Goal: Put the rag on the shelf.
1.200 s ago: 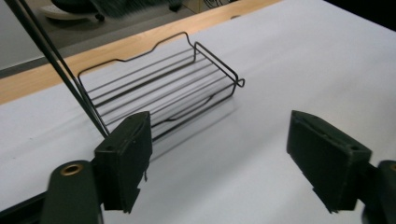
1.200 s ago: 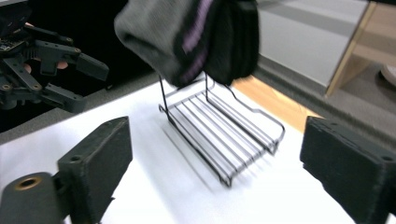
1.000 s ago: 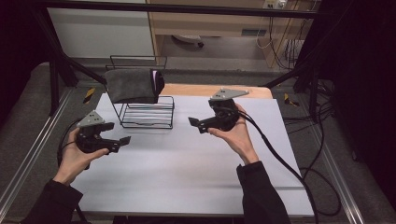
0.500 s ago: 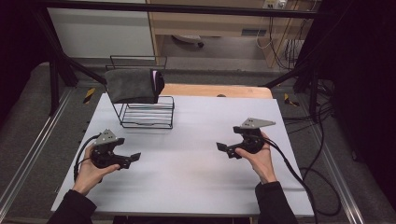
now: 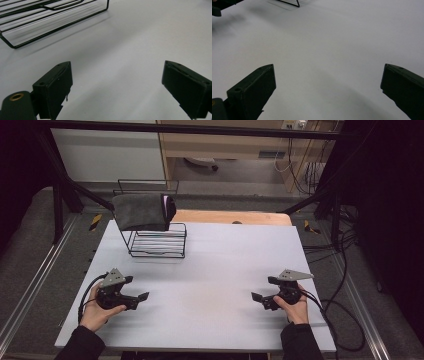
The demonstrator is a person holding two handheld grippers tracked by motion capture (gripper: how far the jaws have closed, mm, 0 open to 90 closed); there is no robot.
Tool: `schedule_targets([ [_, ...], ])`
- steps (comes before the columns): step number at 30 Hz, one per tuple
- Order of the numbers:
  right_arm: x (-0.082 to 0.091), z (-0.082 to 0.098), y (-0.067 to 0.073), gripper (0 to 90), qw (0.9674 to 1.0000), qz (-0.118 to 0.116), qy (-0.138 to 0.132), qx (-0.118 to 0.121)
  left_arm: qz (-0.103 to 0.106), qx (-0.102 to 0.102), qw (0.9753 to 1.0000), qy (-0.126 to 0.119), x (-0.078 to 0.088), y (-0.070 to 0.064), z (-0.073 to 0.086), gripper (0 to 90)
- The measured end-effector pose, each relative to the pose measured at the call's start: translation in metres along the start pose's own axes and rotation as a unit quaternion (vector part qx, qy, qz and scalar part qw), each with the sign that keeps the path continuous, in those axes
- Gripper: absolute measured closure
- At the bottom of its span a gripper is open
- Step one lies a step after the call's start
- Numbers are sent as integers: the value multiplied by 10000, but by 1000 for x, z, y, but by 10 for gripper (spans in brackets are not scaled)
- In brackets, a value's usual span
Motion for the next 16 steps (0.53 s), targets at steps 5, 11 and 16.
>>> schedule_targets([
  [5, 6, 19, -4, 8, 10000, 13, 70, -58, -4, 20, 10000, 25, 1, 2, 7, 98],
  [11, 10, 26, -5, 8, 9999, 53, 90, -64, -48, 7, 9999, 96, 2, 4, 15, 98],
  [16, 9, 27, -3, 8, 9999, 12, 112, -81, -61, -12, 10000, 75, 3, 4, 15, 98],
])
Point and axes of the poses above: each handheld gripper's, and its own axes: x roughly backward along the jaws, z roughly out of its underside, y roughly to its left, the point moved 9 cm from there along -x, roughly forward along the jaws, and after that the axes turned 3 degrees about x, right-handed, at the moved point
